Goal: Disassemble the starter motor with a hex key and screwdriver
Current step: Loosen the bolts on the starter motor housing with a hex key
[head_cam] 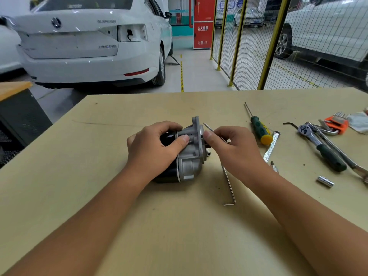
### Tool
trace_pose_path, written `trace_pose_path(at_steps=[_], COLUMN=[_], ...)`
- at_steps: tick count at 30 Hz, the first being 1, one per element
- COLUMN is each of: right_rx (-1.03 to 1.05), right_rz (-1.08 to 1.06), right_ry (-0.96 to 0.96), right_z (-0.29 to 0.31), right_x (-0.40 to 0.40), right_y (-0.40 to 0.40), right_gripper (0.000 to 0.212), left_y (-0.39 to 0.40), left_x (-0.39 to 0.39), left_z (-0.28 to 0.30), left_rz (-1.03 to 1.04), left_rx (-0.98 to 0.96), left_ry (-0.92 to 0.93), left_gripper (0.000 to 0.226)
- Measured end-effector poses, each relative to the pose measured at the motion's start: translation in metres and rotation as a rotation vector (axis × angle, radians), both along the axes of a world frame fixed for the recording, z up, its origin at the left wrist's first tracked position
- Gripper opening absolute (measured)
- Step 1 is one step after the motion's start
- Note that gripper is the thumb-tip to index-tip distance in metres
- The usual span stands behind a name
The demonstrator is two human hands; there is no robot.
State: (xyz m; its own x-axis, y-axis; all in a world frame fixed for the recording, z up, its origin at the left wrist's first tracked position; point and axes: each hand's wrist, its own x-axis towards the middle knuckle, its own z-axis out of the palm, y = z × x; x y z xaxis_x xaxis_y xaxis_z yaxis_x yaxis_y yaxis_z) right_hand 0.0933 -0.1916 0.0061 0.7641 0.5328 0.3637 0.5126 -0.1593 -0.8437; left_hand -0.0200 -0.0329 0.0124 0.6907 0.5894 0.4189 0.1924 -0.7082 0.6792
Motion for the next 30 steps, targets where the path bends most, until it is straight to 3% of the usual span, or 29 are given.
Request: trace_pose_path(at_steps=[6,11,17,20,25,30], right_rx=[0.005,-0.051,-0.007,0.060,-0.058,0.060], right_rz=[0.028,0.006,0.051,0.081,0.045,0.112], right_ry=[0.037,-0.022,0.038,0.147,0.006,0.209], right_z=[0.0005,0.0037,0.0033,0.0031,0.0025,0.0025], right_x=[0.0028,0.0012,0.0041,0.0036,0.0044,0.0039], right_y=[-0.0016,-0.0011,-0.0043,-0.0050,-0.0035,-0.0058], right_gripper=[0.010,0.029,0.006,0.013,0.024,0.015], left_y=[-0.0002,0.0001,0.0012,0.0011,0.0043,0.0039], left_x=[-0.0009,0.0001,0.0018,0.0039,0.0050,0.0047], left_z=[-0.0011,-0.0004,-0.0028,-0.0033,-0.0056,-0.0053], left_rz=[-0.005,-0.004,0.009,0.025,0.013,0.013], left_rx=[0.014,0.024,0.041,0.041,0.026,0.021], left_ry=[0.002,0.003,0.002,0.003,0.005,0.011], left_gripper=[0.028,0.027,0.026,0.022,0.029,0.031])
